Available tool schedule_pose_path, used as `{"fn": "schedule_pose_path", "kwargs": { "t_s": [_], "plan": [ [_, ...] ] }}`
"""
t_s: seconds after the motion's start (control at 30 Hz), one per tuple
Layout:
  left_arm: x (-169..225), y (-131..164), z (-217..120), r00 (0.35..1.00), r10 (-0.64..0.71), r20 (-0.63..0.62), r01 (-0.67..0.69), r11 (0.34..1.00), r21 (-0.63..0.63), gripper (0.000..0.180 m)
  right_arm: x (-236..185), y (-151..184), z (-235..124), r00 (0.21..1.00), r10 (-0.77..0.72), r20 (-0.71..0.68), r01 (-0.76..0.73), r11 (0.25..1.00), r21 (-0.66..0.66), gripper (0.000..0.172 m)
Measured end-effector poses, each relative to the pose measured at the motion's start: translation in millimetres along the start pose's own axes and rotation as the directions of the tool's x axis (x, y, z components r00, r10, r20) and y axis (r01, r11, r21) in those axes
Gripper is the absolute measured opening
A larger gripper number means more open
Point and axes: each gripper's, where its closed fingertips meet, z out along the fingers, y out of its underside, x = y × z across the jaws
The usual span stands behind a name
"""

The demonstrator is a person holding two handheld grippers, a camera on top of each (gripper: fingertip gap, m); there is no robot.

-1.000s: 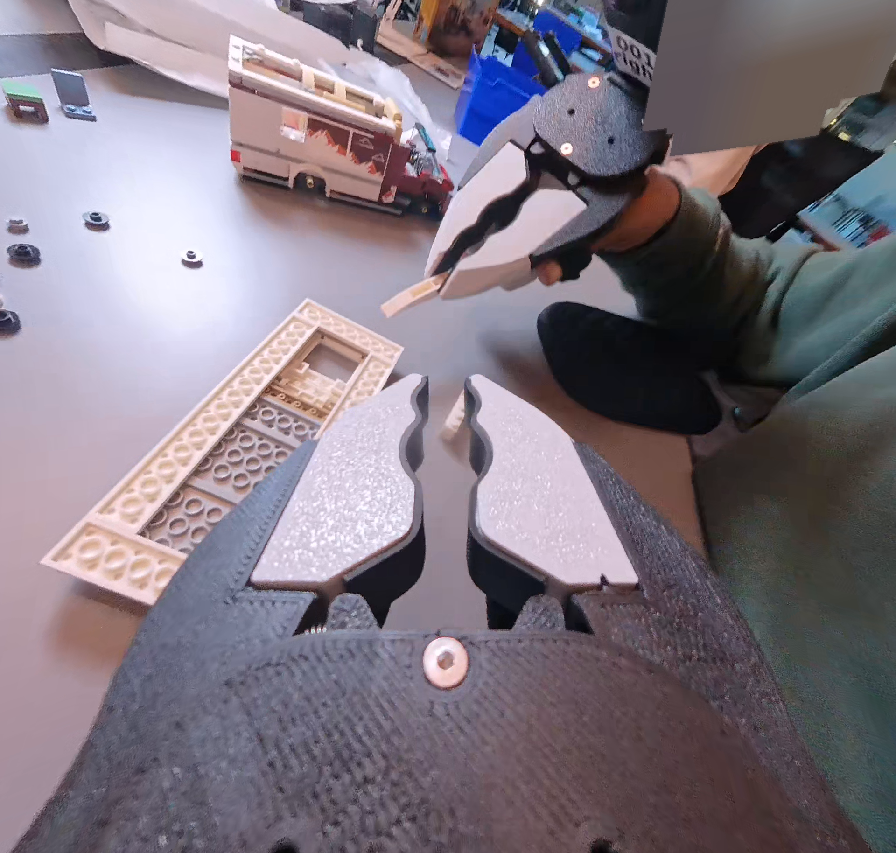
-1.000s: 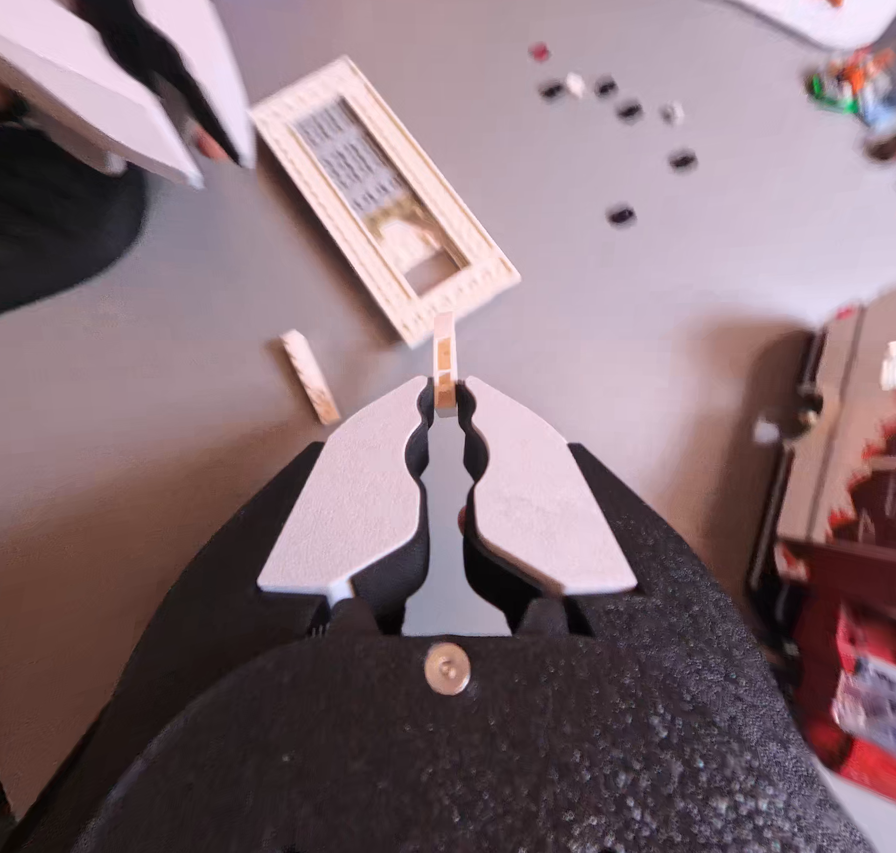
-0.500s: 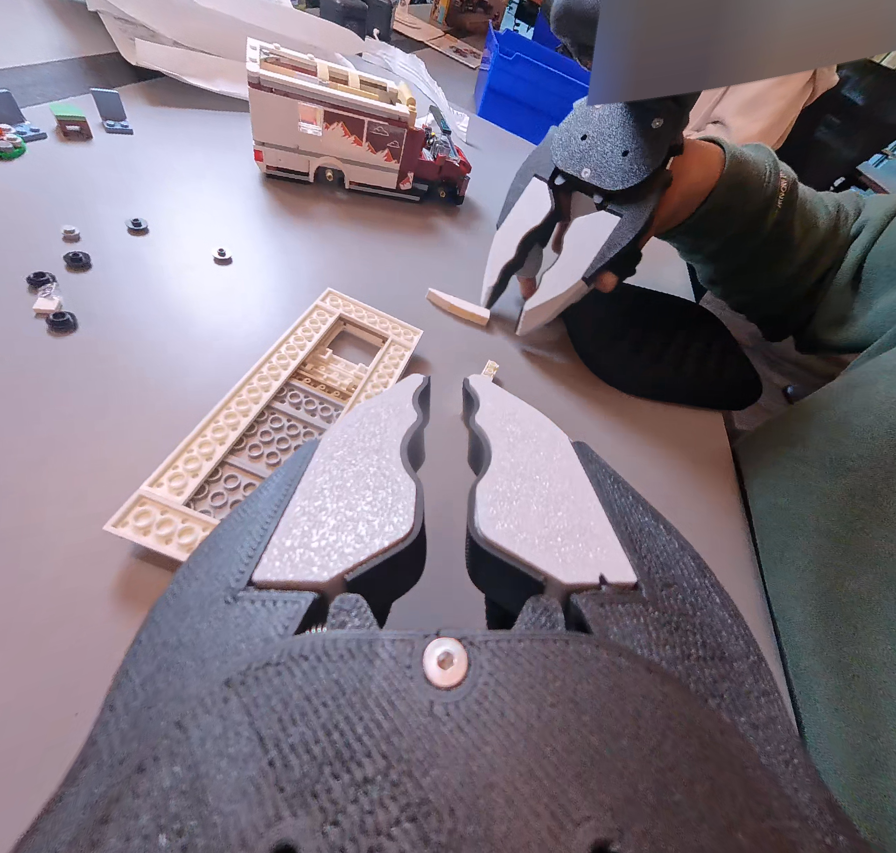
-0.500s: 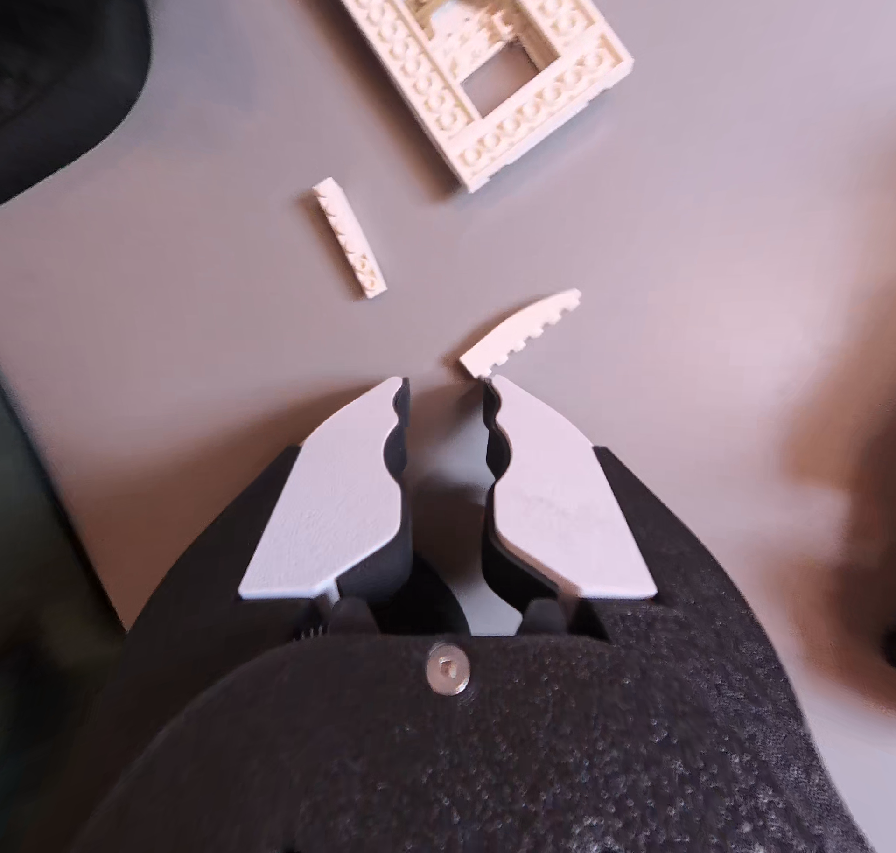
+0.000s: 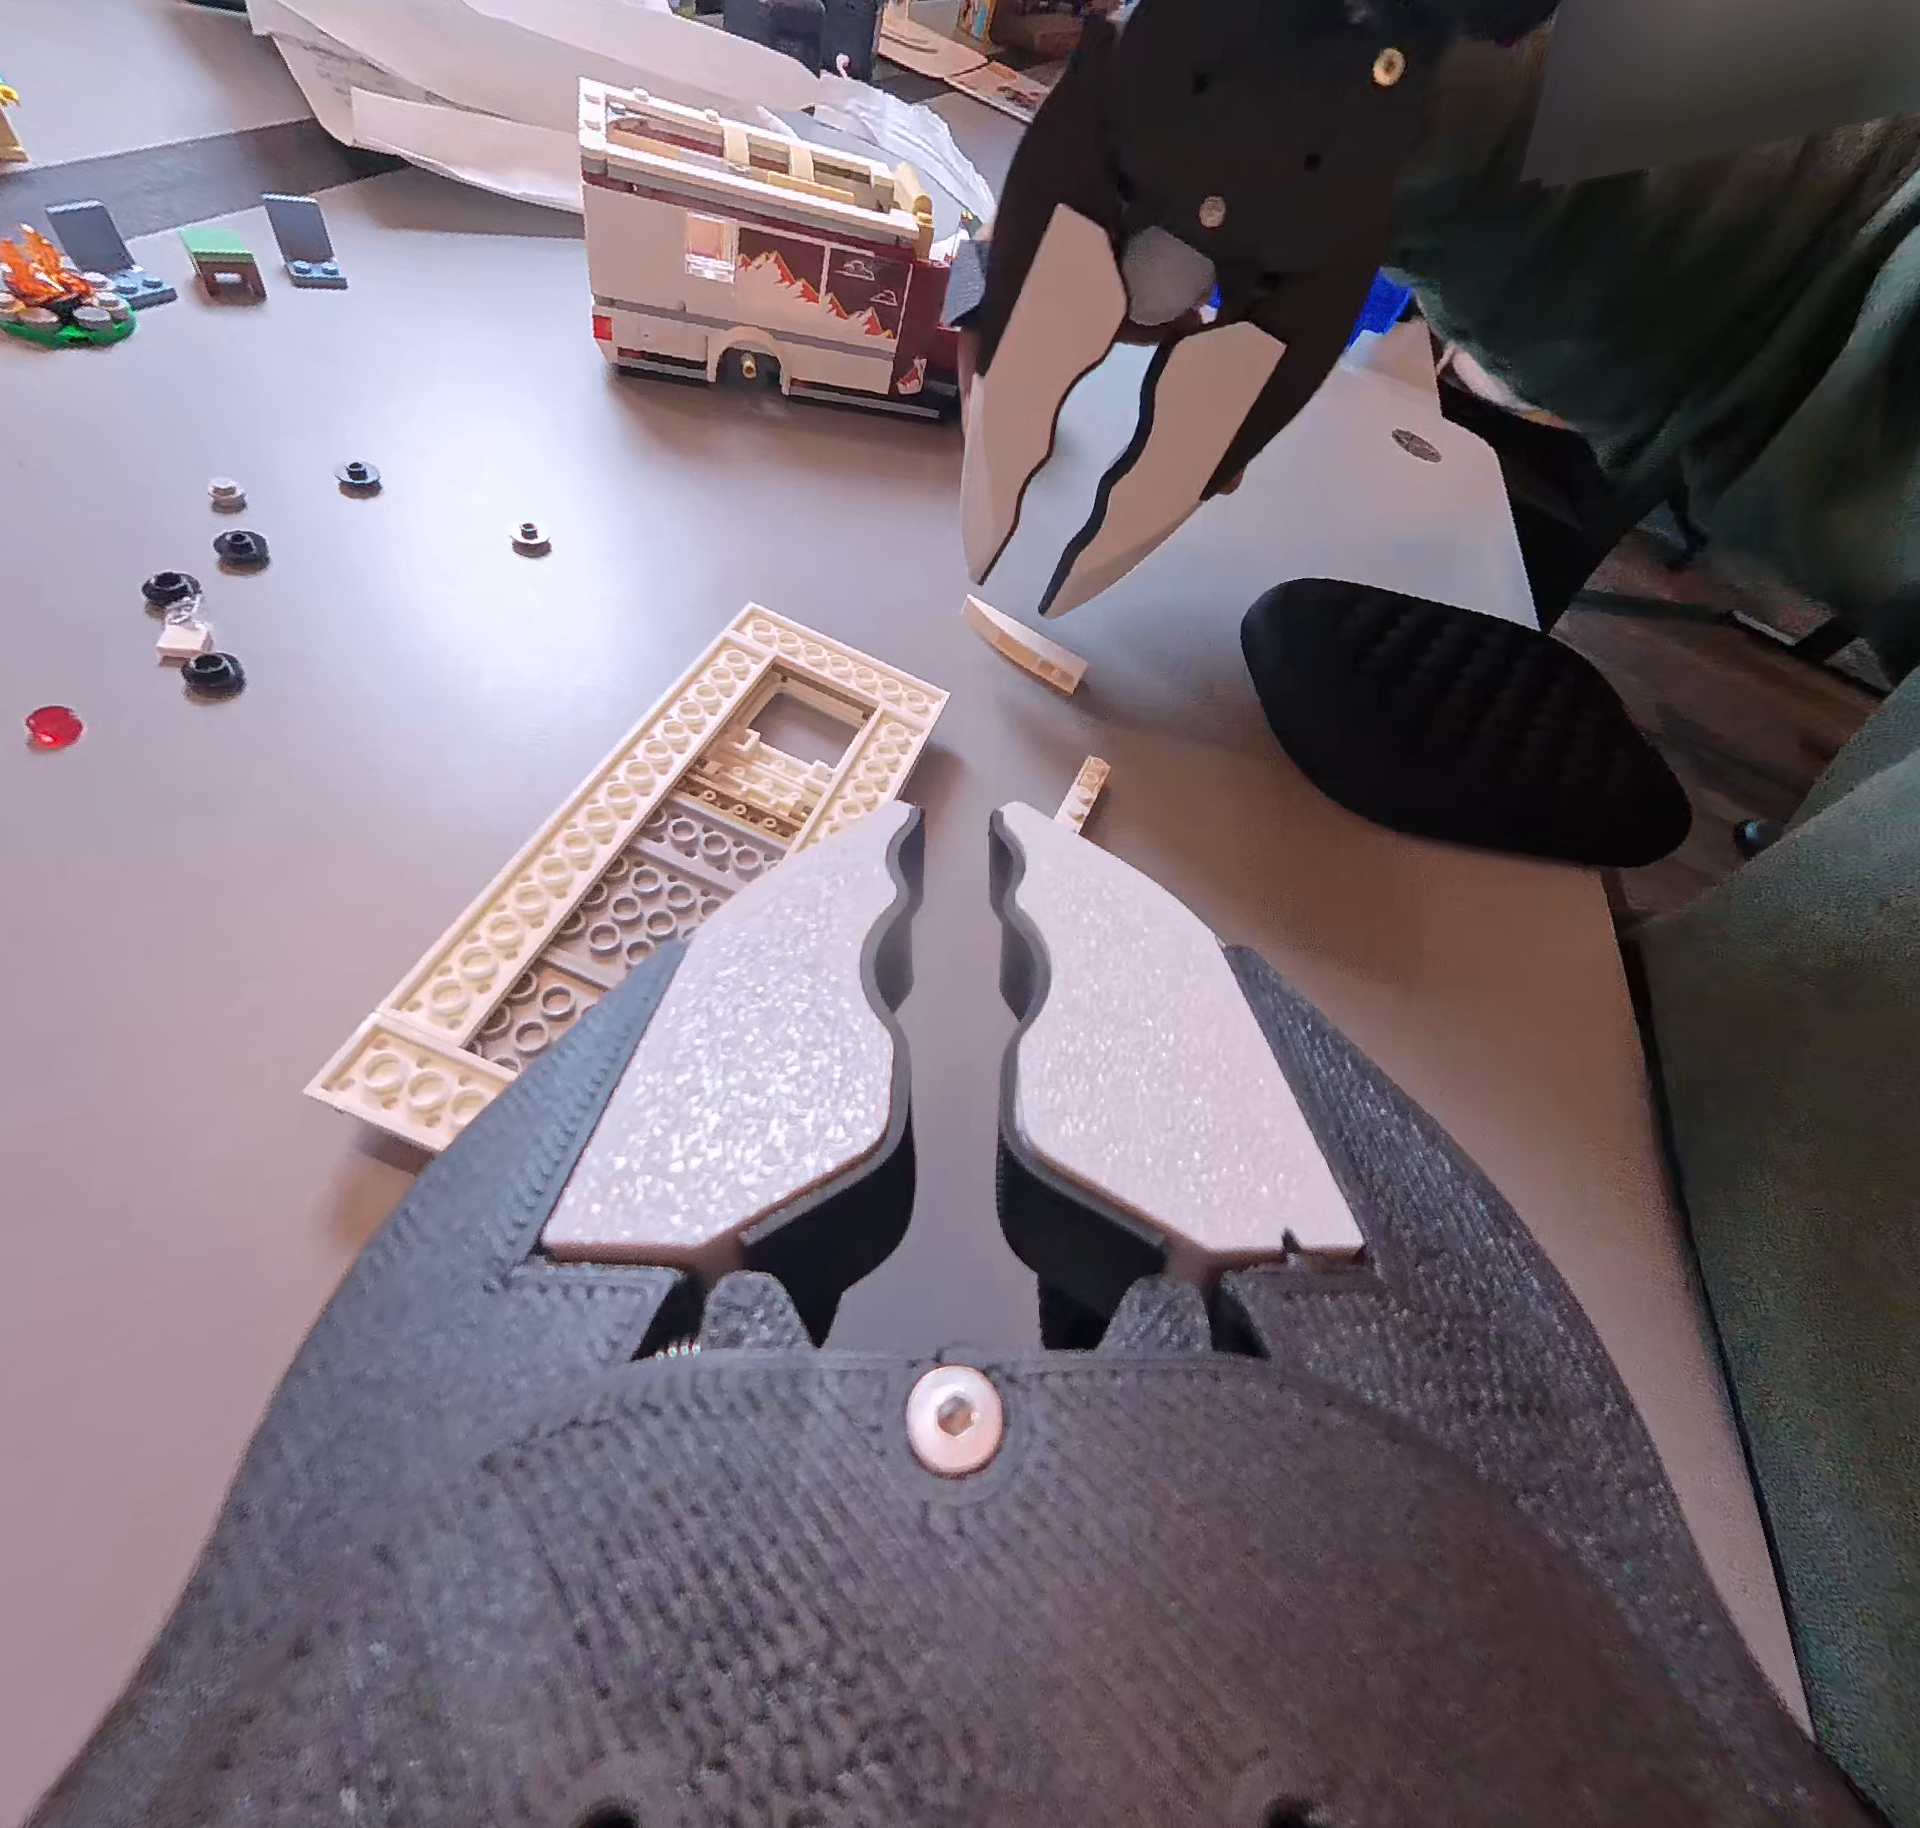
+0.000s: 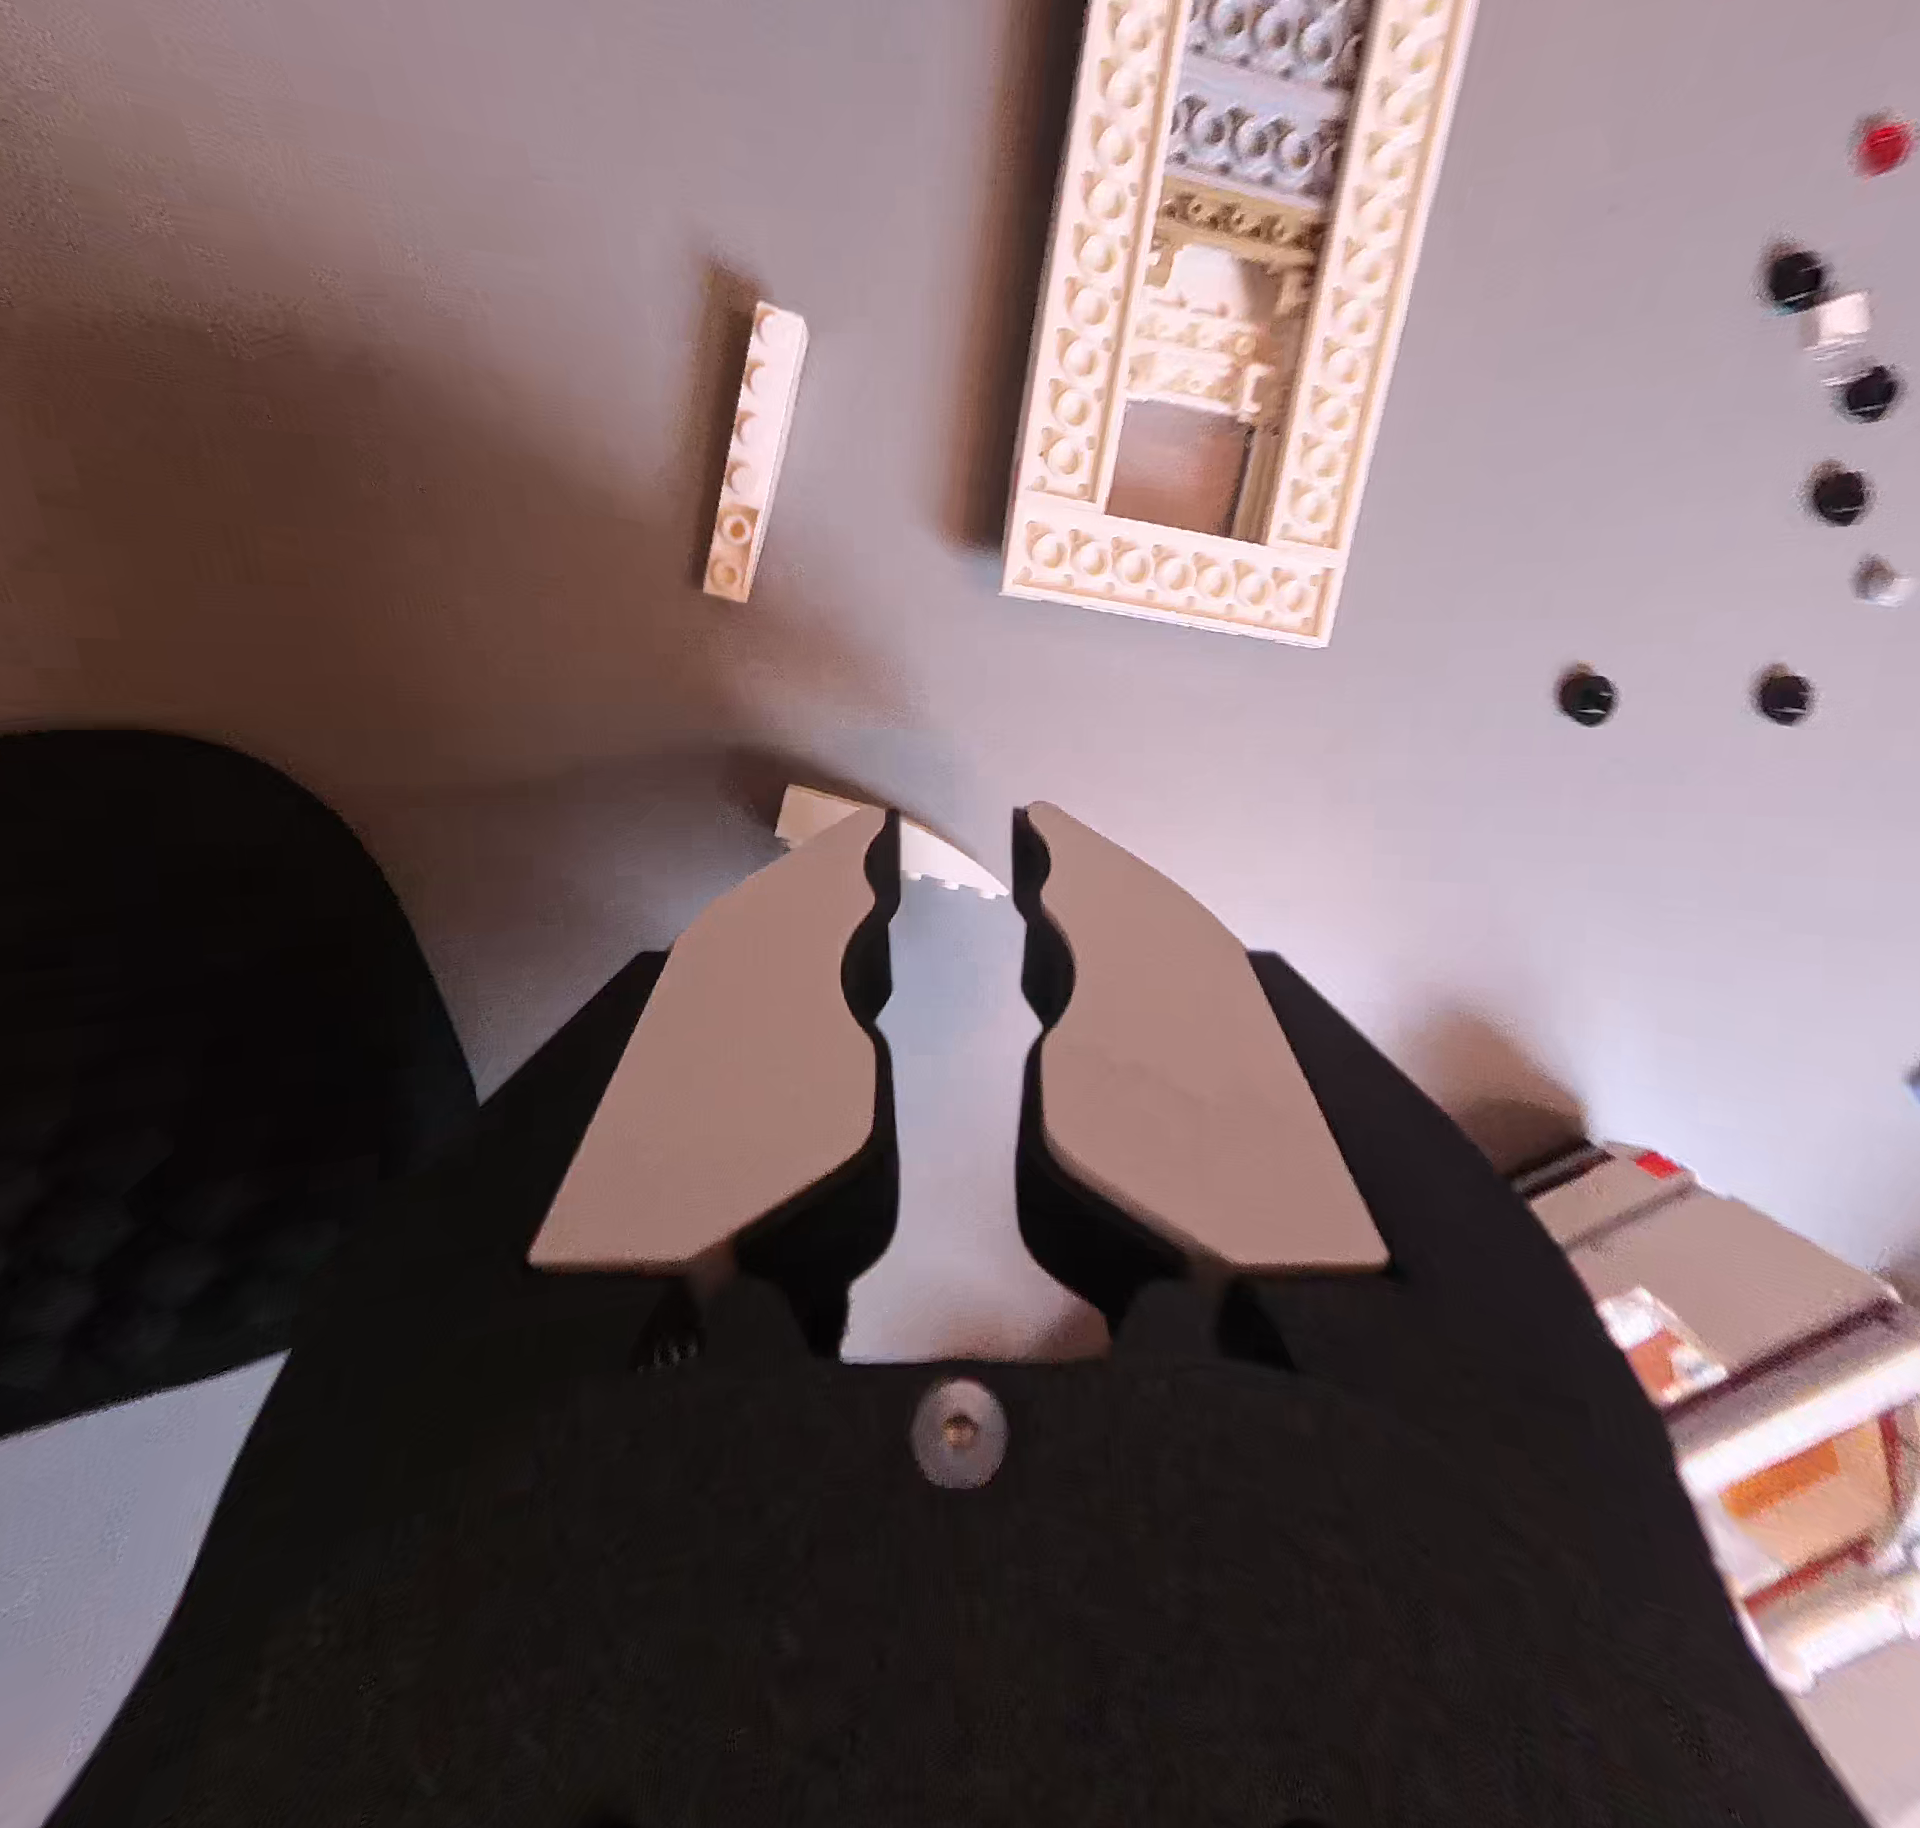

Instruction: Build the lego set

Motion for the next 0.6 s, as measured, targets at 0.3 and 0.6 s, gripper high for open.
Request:
{"fn": "schedule_pose_path", "kwargs": {
  "t_s": [0.3, 0.6],
  "plan": [
    [-2, 0, -1, 1.000, -0.019, -0.010, 0.019, 1.000, 0.006, 0.011, -16, 15, 14, 0.987, 0.005, 0.162, 0.003, 0.999, -0.049, 0.023],
    [-1, 1, 0, 1.000, -0.015, -0.011, 0.015, 1.000, -0.006, 0.012, -37, 15, 6, 0.996, 0.082, 0.028, -0.084, 0.994, 0.065, 0.010]
  ]
}}
